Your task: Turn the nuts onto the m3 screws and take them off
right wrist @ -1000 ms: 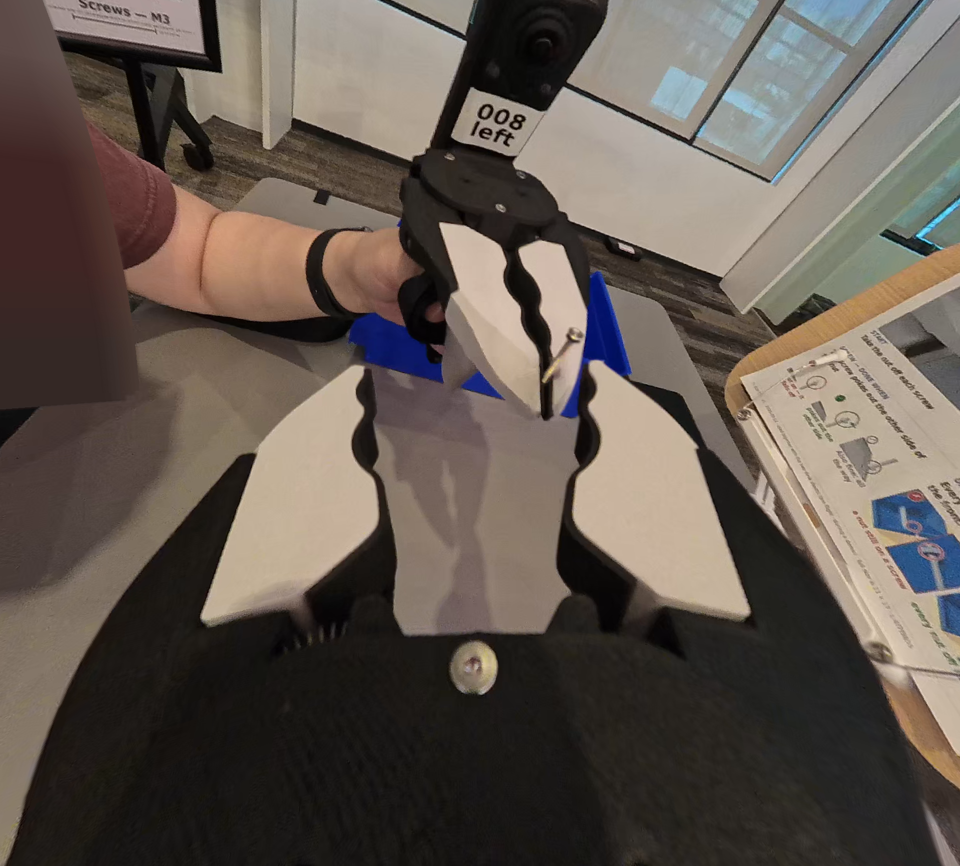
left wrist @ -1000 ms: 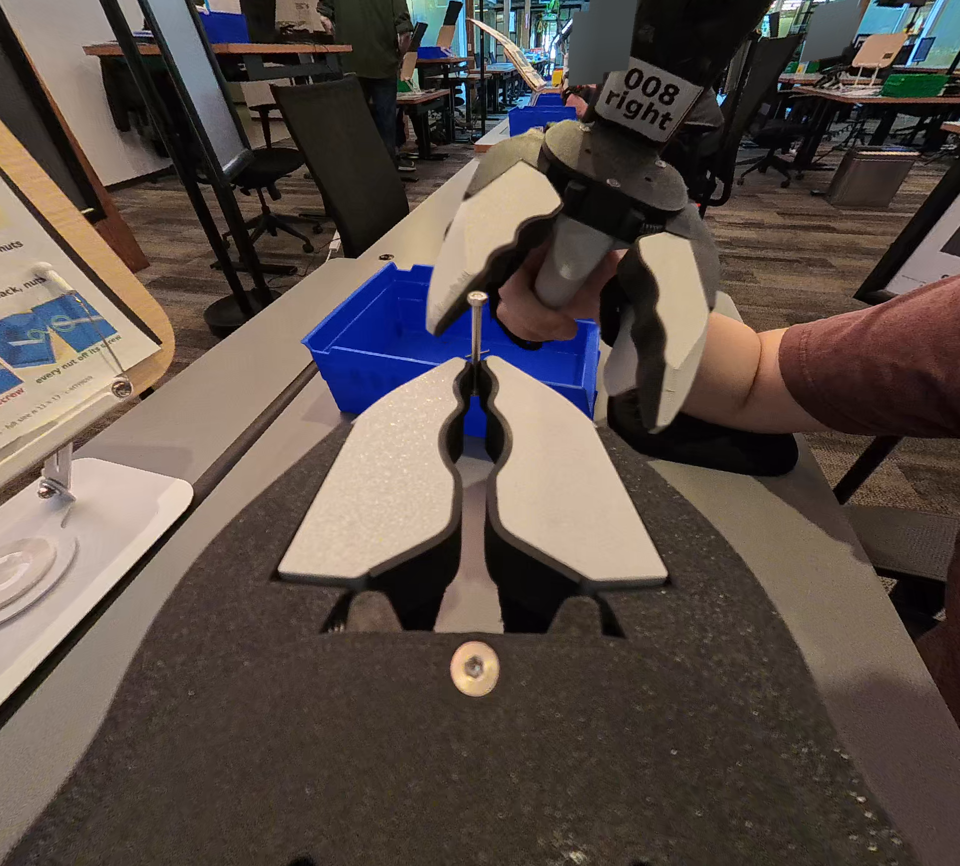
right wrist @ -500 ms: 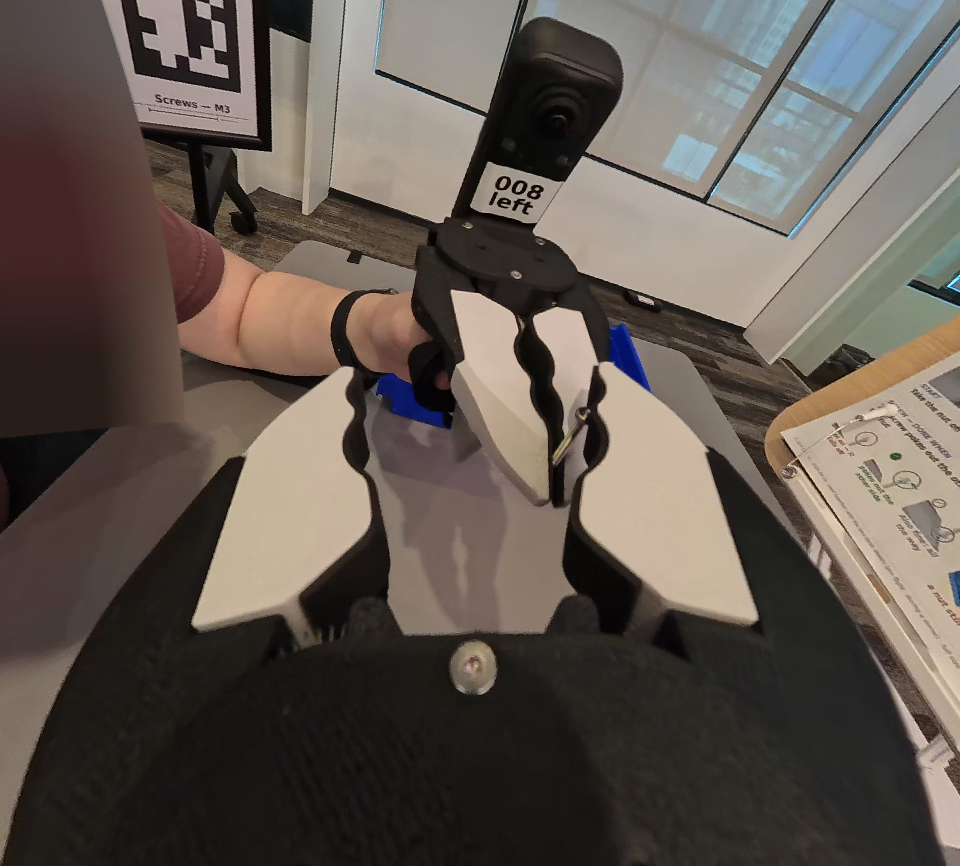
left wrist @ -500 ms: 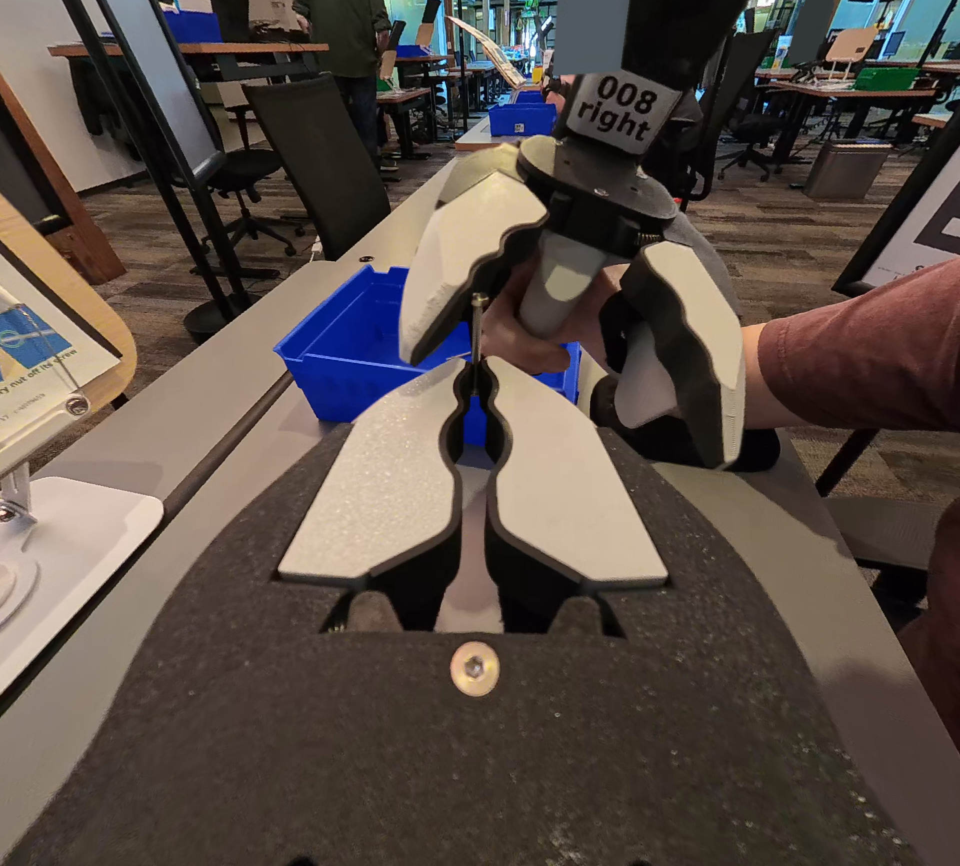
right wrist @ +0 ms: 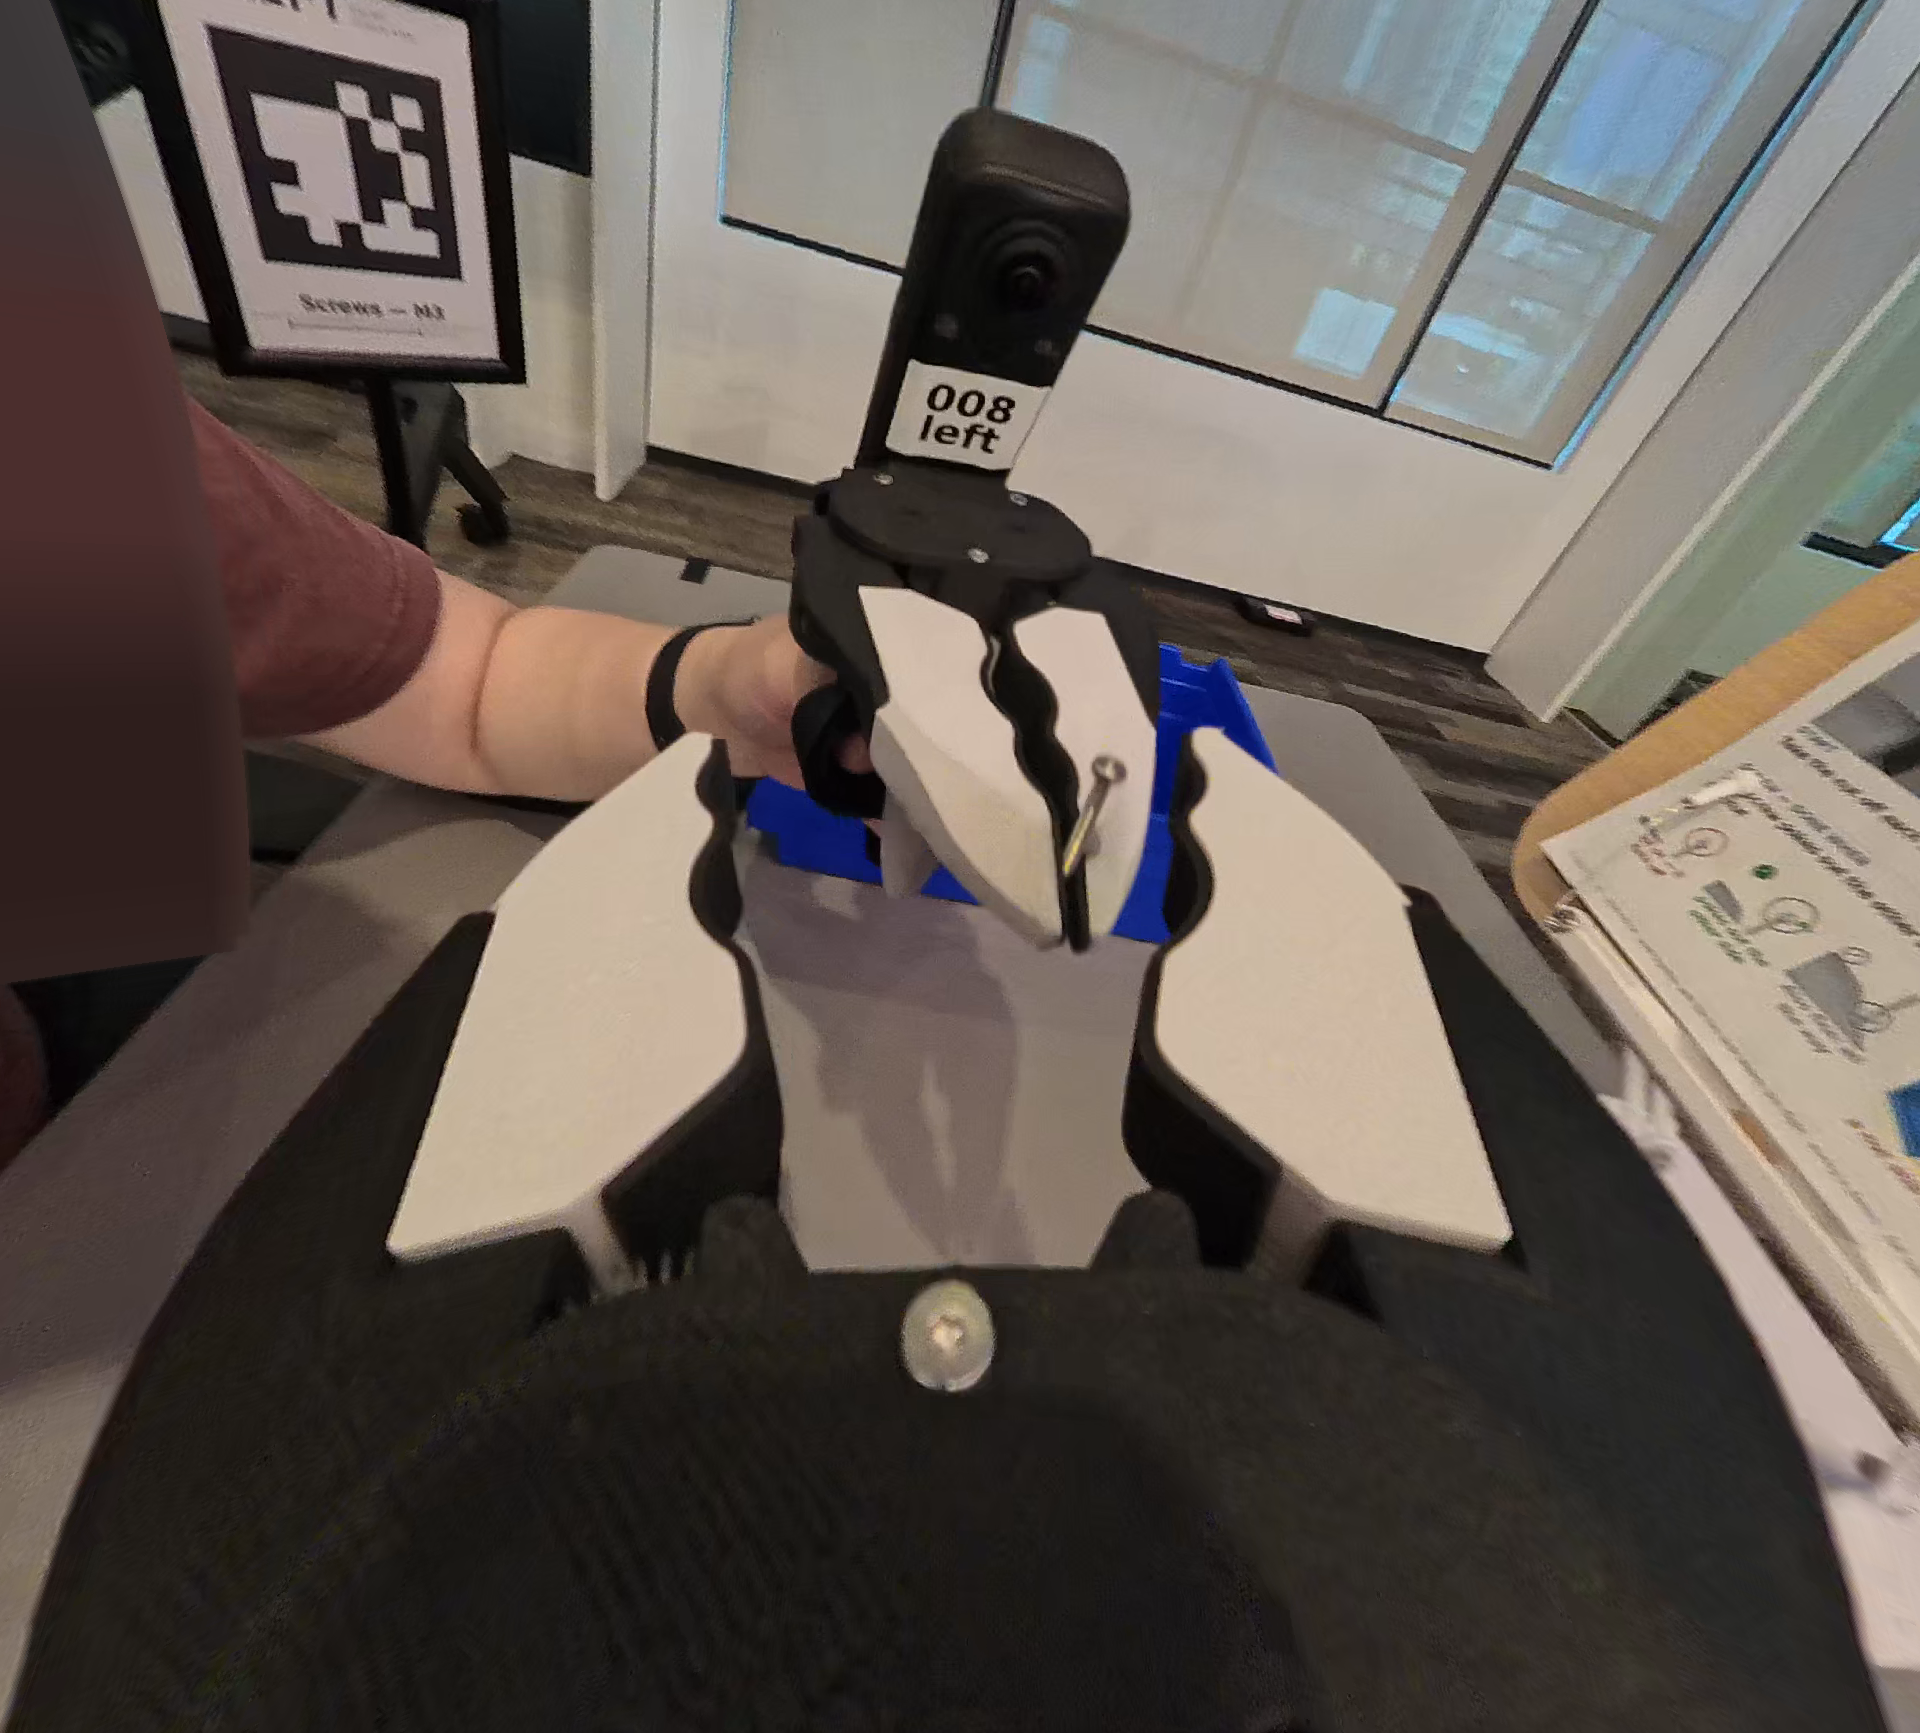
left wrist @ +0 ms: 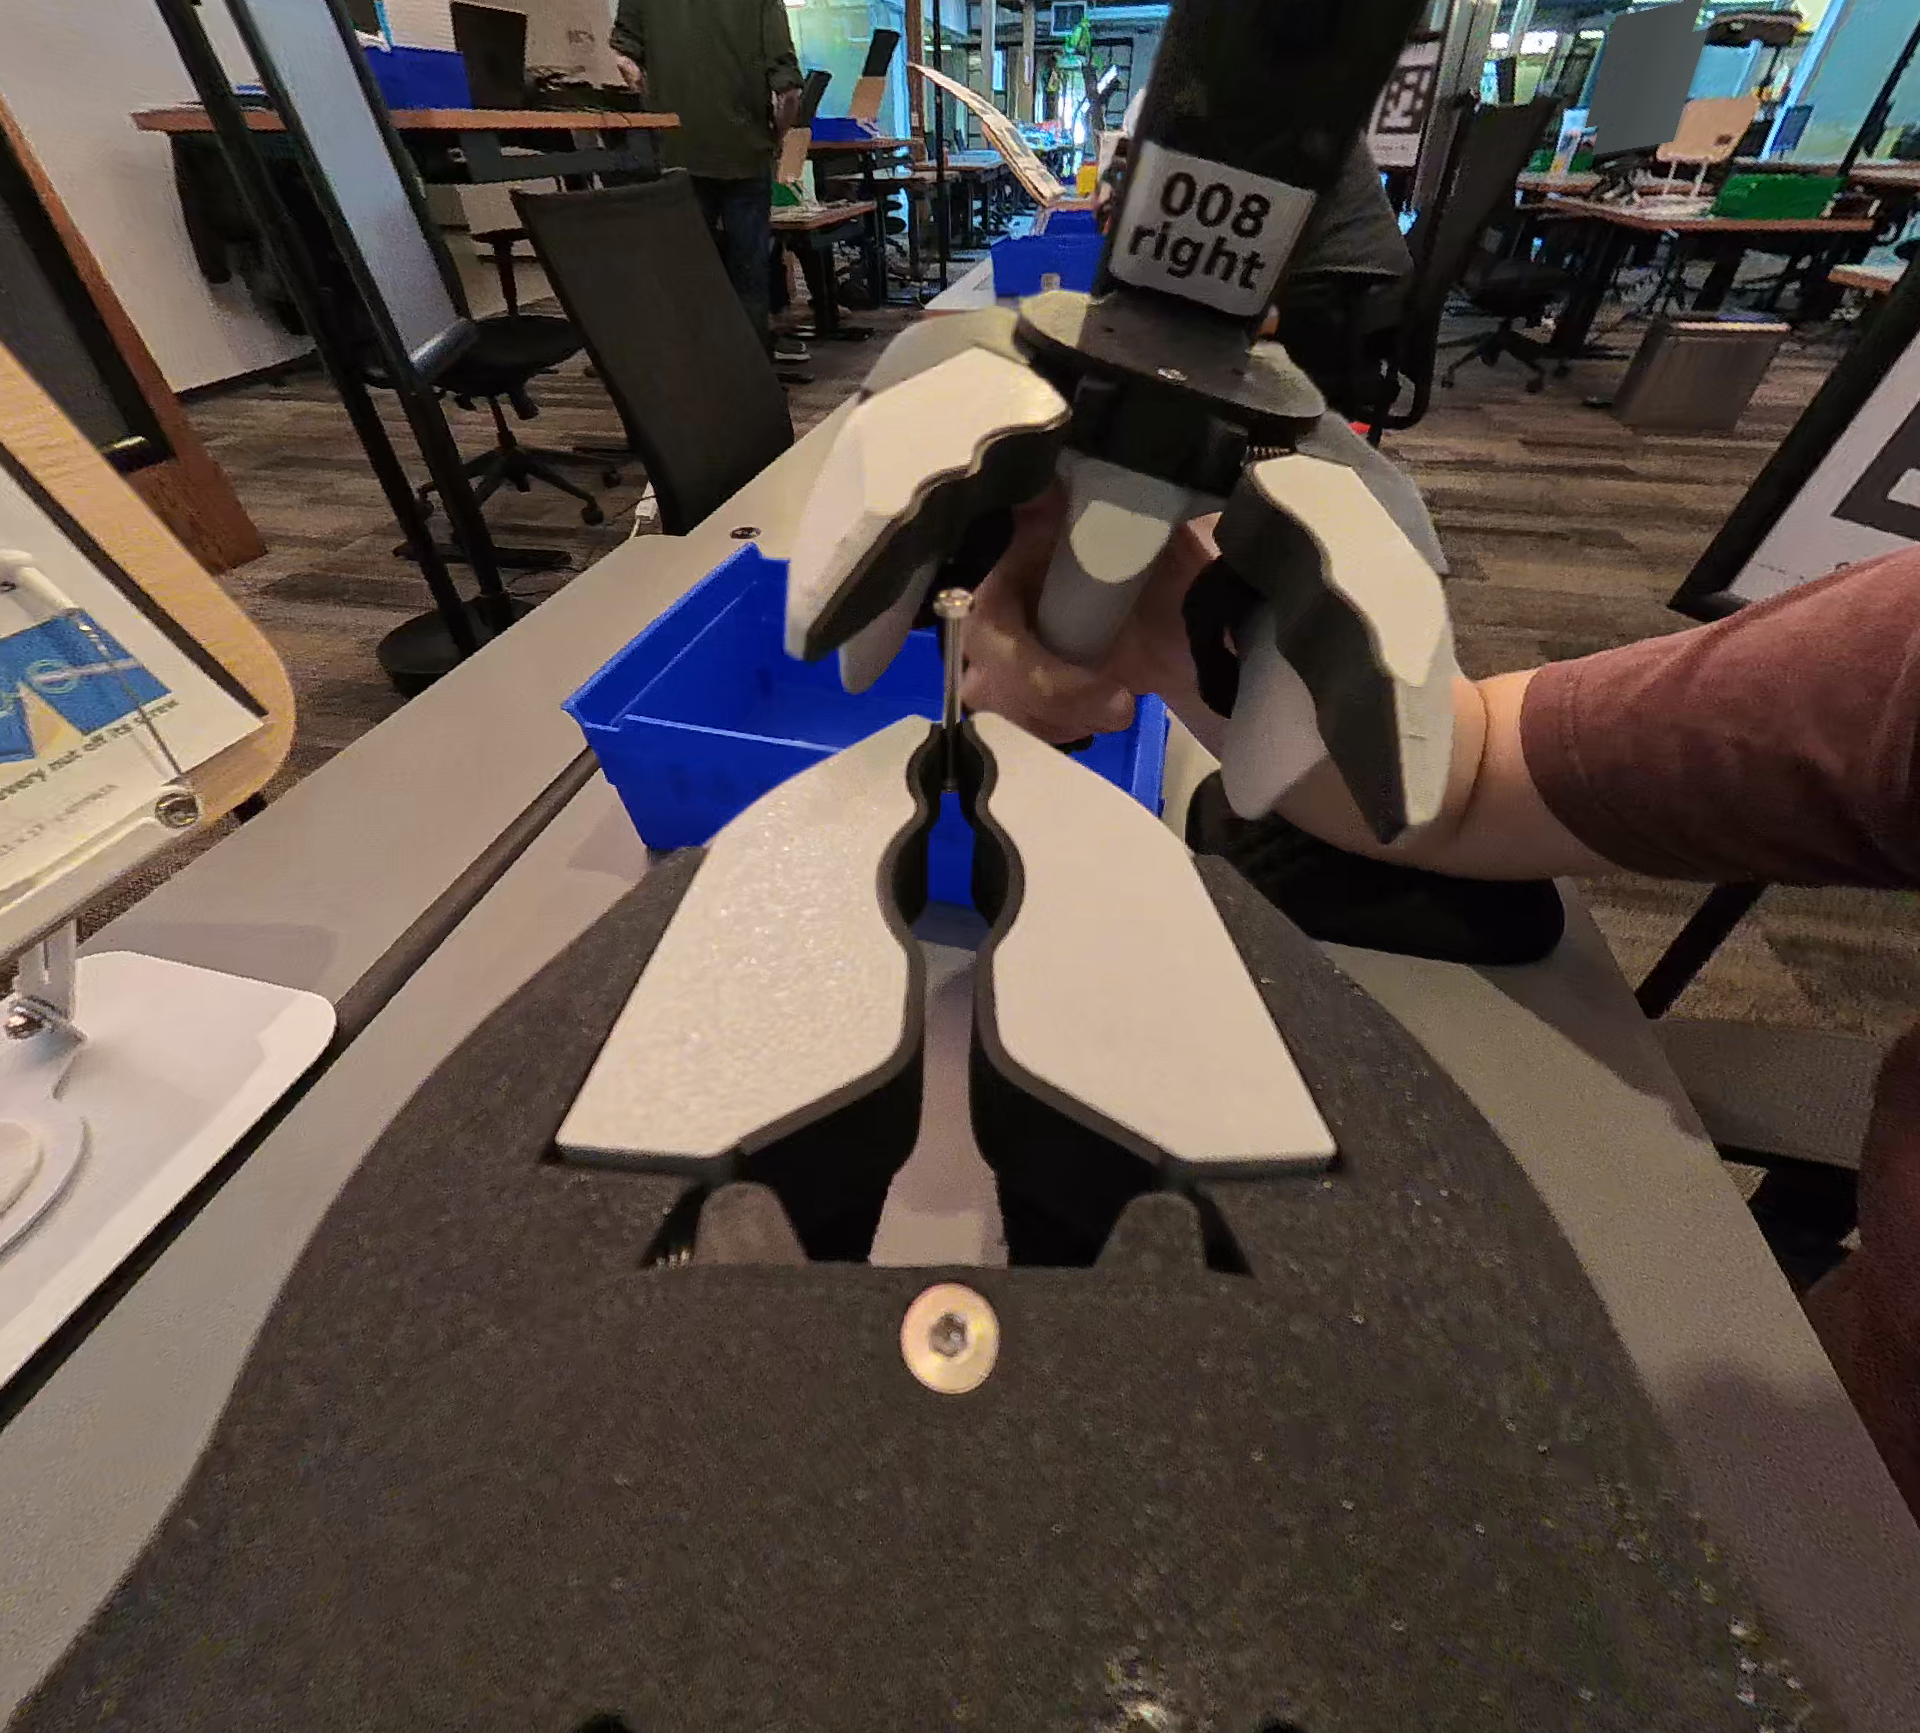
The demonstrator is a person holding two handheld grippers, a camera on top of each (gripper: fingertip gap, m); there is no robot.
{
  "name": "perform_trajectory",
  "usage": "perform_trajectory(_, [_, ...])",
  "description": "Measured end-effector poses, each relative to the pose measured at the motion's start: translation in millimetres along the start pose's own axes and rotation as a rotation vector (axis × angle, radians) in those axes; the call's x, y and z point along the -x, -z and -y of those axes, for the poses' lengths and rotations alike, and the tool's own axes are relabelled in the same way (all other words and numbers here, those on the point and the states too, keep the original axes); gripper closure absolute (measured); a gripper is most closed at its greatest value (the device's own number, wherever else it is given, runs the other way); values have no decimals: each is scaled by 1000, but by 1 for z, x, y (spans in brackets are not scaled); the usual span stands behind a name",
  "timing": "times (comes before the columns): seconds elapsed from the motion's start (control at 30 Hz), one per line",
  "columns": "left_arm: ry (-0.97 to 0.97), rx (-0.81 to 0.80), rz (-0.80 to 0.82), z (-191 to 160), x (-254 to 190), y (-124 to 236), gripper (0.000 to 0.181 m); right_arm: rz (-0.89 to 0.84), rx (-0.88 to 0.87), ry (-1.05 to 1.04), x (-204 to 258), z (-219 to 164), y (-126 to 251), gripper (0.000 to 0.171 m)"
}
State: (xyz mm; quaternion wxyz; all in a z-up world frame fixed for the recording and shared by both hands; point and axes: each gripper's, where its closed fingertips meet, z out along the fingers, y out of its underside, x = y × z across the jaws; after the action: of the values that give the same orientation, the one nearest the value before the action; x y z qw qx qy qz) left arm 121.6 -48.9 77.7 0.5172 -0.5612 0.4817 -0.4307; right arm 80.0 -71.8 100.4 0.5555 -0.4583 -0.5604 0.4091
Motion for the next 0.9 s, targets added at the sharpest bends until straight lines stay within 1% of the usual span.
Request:
perform_trajectory(0.17, [-16,5,17,0,0,-1,180,27,20,30,9,-4,-8,89])
perform_trajectory(0.23, [-12,0,21,2,2,1,180,14,28,43,8,-4,-7,86])
perform_trajectory(0.43, [5,-22,71,7,14,10,180,6,41,52,3,-2,4,91])
perform_trajectory(0.53, [30,-26,34,5,9,6,180,-9,30,34,0,1,6,93])
perform_trajectory(0.6, [9,-9,13,1,2,0,180,-24,8,27,-2,3,4,92])
perform_trajectory(0.7, [-12,5,5,-2,-5,-5,180,8,16,17,4,0,-2,92])
perform_trajectory(0.8, [-4,-9,13,1,-2,-2,180,30,29,30,10,-2,-4,92])
perform_trajectory(0.9, [8,-23,30,4,5,3,180,8,40,40,6,-2,-1,89])
